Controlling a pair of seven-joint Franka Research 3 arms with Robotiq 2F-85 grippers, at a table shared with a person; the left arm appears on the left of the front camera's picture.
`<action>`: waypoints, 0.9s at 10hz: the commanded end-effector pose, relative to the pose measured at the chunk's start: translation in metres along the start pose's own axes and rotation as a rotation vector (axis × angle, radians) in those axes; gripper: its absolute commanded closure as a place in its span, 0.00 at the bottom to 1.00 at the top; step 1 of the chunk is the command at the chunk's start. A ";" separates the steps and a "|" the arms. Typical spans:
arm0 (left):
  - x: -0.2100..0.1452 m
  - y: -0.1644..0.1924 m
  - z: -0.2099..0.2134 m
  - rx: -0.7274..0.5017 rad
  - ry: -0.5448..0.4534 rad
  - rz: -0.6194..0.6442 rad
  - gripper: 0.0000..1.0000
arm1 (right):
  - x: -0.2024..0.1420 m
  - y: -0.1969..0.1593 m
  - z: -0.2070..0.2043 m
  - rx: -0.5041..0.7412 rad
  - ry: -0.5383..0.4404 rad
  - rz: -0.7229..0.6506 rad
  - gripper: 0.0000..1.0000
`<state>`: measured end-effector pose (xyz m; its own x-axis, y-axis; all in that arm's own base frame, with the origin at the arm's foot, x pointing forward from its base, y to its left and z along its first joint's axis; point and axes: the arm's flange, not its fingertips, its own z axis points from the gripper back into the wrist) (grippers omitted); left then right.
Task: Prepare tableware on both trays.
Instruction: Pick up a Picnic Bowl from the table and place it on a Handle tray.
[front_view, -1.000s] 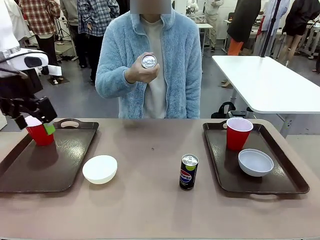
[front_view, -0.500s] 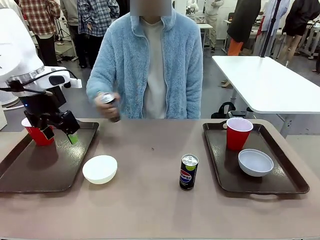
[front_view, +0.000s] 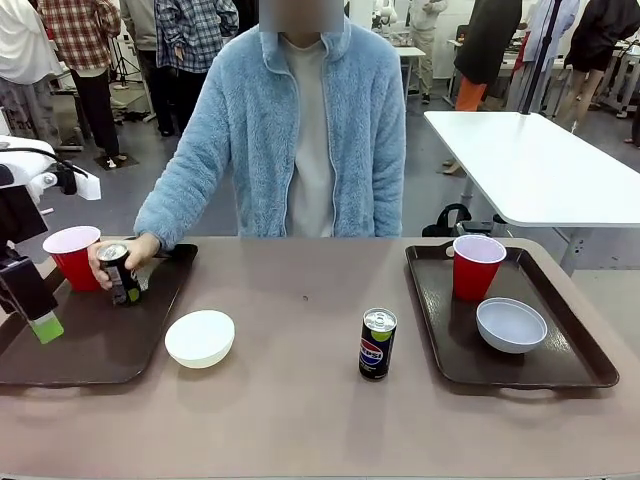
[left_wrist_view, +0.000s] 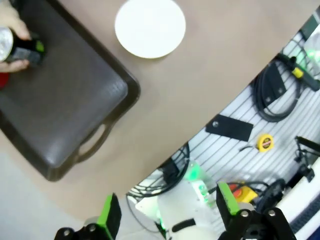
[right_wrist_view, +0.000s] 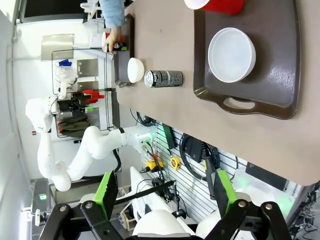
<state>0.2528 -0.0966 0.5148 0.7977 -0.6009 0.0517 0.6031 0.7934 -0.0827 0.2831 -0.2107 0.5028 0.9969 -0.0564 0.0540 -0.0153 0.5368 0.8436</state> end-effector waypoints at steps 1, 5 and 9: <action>0.008 0.013 -0.006 0.008 -0.006 0.019 0.00 | -0.001 0.001 -0.003 0.026 -0.018 0.012 0.00; 0.030 0.023 -0.012 0.015 -0.033 0.080 0.00 | -0.001 0.001 -0.003 0.026 -0.018 0.012 0.00; 0.120 0.019 -0.061 0.094 0.018 0.202 0.00 | -0.001 0.001 -0.003 0.026 -0.018 0.012 0.00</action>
<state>0.3365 -0.1469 0.4598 0.8776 -0.4771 0.0472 0.4788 0.8771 -0.0376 0.2830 -0.2104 0.5028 0.9970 -0.0561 0.0540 -0.0155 0.5371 0.8434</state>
